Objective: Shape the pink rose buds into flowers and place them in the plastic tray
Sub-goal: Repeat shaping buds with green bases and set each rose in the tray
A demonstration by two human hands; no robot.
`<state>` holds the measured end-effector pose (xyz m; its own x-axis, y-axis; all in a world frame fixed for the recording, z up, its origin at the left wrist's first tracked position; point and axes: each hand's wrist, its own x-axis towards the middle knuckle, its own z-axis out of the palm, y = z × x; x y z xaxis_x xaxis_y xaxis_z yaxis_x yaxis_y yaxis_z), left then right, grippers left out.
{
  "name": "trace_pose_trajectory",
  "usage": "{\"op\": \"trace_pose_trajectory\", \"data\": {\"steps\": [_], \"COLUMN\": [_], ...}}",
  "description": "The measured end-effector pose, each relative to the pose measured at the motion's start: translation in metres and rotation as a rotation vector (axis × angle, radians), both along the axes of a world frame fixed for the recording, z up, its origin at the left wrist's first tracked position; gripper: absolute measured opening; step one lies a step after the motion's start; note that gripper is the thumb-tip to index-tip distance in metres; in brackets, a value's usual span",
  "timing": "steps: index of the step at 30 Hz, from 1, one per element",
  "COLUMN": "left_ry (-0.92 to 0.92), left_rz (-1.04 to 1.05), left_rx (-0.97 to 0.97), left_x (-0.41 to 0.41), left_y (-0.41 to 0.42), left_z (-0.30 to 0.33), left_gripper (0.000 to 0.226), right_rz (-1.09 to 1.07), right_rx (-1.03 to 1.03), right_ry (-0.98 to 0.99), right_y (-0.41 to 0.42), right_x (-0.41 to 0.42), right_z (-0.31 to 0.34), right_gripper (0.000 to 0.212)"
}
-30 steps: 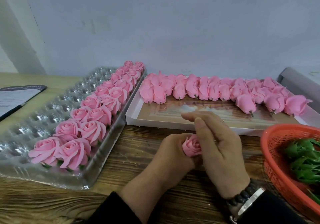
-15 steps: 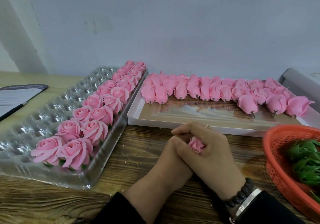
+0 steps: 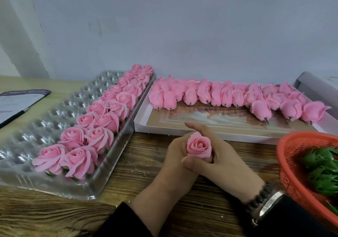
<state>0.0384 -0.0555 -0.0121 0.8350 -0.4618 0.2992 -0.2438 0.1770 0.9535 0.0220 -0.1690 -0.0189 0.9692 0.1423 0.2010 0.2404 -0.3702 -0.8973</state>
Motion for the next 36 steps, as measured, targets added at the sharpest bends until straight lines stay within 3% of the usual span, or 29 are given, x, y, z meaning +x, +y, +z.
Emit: {"op": "trace_pose_trajectory", "data": {"steps": [3, 7, 10, 16, 23, 30, 36], "left_ry": [0.006, -0.036, -0.078, -0.076, -0.015, -0.070, -0.079], "left_rz": [0.067, 0.128, 0.097, 0.075, 0.060, 0.055, 0.079], "left_rx": [0.046, 0.111, 0.128, 0.143, 0.022, 0.007, -0.005], "left_x": [0.002, 0.001, -0.001, -0.001, 0.001, 0.001, -0.001], "left_y": [0.002, 0.002, 0.000, -0.002, -0.003, -0.003, -0.003], "left_z": [0.003, 0.003, -0.001, -0.003, -0.010, -0.011, -0.010], "left_gripper": [0.019, 0.019, 0.021, 0.036, 0.032, 0.036, 0.035], "right_rz": [-0.021, -0.196, -0.263, -0.262, -0.231, -0.173, -0.125], "right_rx": [0.026, 0.109, 0.072, -0.055, -0.087, 0.012, 0.031], "right_ry": [-0.084, -0.369, -0.460, -0.447, -0.363, -0.268, -0.151], "right_y": [0.000, 0.005, 0.012, 0.021, 0.020, 0.019, 0.014], "right_x": [-0.003, -0.006, -0.008, -0.007, -0.005, -0.005, -0.006], "right_z": [0.003, 0.008, 0.007, 0.002, 0.000, 0.003, 0.005], "right_gripper": [0.072, 0.031, 0.027, 0.034, 0.029, 0.024, 0.041]}}
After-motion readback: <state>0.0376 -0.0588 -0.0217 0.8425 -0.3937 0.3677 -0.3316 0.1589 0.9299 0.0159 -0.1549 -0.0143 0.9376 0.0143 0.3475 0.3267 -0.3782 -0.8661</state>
